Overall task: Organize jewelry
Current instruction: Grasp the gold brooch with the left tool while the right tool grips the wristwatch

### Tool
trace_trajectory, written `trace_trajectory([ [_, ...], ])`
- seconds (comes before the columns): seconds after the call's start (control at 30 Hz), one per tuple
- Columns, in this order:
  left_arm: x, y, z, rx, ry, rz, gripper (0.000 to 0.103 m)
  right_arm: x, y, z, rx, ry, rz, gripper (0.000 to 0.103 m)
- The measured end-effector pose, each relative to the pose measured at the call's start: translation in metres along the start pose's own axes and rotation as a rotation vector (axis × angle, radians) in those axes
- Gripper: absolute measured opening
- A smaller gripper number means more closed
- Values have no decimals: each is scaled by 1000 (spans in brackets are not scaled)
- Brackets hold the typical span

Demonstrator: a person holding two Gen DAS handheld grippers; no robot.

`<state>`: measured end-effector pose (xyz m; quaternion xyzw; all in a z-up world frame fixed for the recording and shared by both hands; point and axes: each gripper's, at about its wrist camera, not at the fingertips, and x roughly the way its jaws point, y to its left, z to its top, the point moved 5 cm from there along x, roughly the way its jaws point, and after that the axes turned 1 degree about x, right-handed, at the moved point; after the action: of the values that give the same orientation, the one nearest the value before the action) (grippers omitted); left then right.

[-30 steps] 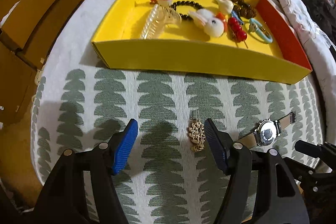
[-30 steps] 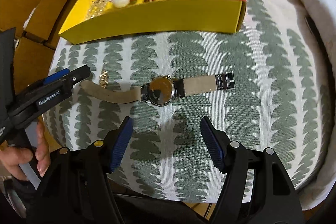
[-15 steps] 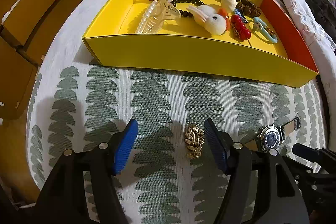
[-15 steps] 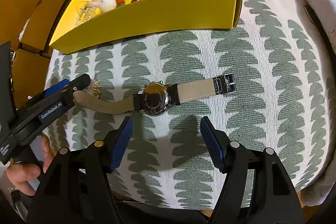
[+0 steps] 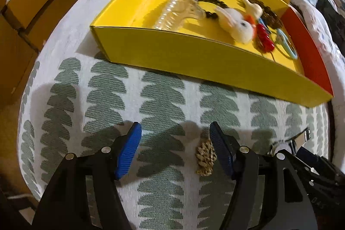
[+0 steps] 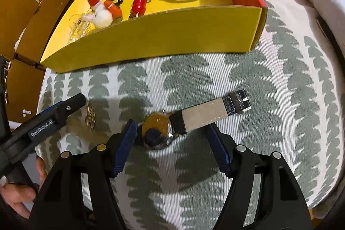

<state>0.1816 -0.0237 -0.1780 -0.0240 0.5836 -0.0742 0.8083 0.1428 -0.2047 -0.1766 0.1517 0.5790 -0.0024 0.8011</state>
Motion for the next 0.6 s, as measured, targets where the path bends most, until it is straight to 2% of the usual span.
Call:
trace_trajectory([
  [0.07, 5, -1, 0, 4, 20, -12, 65, 1, 1, 4, -16, -27, -9, 69],
  [0.23, 9, -15, -4, 52, 13, 5, 65, 0, 0, 9, -36, -75, -6, 69],
  [0.37, 8, -24, -8, 67, 25, -18, 65, 3, 5, 7, -77, -92, -30, 68],
  [0.5, 10, -32, -17, 96, 31, 1, 65, 7, 9, 5, -102, -96, -54, 66],
  [0.6, 10, -38, -25, 113, 28, 10, 65, 4, 5, 5, -84, -101, -39, 66],
])
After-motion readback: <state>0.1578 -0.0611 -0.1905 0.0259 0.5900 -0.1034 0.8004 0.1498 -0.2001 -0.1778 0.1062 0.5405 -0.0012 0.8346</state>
